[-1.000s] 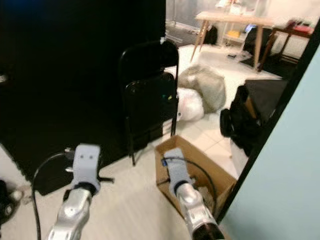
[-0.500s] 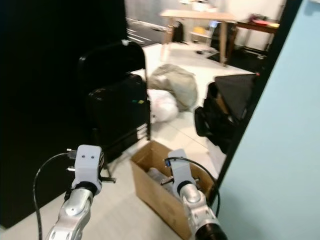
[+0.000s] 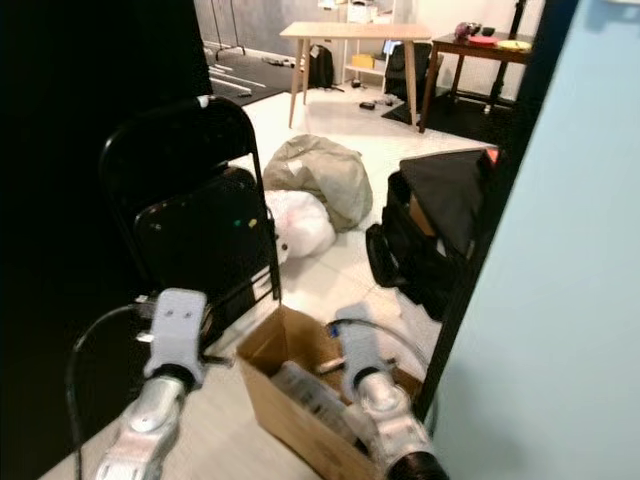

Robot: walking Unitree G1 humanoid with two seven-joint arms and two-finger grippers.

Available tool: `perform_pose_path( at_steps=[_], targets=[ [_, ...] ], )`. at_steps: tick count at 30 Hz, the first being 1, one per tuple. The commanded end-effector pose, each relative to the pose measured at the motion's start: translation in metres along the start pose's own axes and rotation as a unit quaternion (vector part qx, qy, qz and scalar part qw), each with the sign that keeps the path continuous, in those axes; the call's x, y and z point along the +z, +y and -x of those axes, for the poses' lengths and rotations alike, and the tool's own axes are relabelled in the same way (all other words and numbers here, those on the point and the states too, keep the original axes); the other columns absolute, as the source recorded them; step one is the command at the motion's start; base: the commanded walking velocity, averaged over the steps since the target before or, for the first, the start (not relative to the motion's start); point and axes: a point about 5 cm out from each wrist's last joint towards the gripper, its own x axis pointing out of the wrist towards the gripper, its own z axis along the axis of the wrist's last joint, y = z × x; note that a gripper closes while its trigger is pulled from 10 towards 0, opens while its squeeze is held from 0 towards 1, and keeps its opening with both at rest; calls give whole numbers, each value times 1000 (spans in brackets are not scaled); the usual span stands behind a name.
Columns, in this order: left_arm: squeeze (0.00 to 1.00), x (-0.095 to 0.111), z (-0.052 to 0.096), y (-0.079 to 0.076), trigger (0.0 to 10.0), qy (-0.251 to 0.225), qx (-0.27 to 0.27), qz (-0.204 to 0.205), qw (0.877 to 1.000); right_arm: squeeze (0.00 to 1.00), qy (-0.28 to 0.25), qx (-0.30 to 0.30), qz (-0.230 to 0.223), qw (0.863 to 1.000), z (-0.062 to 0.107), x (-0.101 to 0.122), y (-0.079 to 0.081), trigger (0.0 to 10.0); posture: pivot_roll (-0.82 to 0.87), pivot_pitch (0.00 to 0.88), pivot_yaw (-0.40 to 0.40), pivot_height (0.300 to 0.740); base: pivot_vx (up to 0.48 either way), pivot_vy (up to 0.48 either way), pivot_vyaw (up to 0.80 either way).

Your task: Clean up the room

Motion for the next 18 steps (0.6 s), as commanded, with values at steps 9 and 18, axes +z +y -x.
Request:
perform_pose_path(
  at_steps=[9,18],
  targets=[
    [0,-2,0,-5,10000,9,-14,3,1000,0,9,-16,6,1000,2,-4,-11,10000,28,0,6,740,281,0,0],
    [0,-3,0,-5,10000,15,-18,5,1000,0,12,-17,6,1000,2,-4,-11,10000,28,0,5,740,176,0,0]
  ],
)
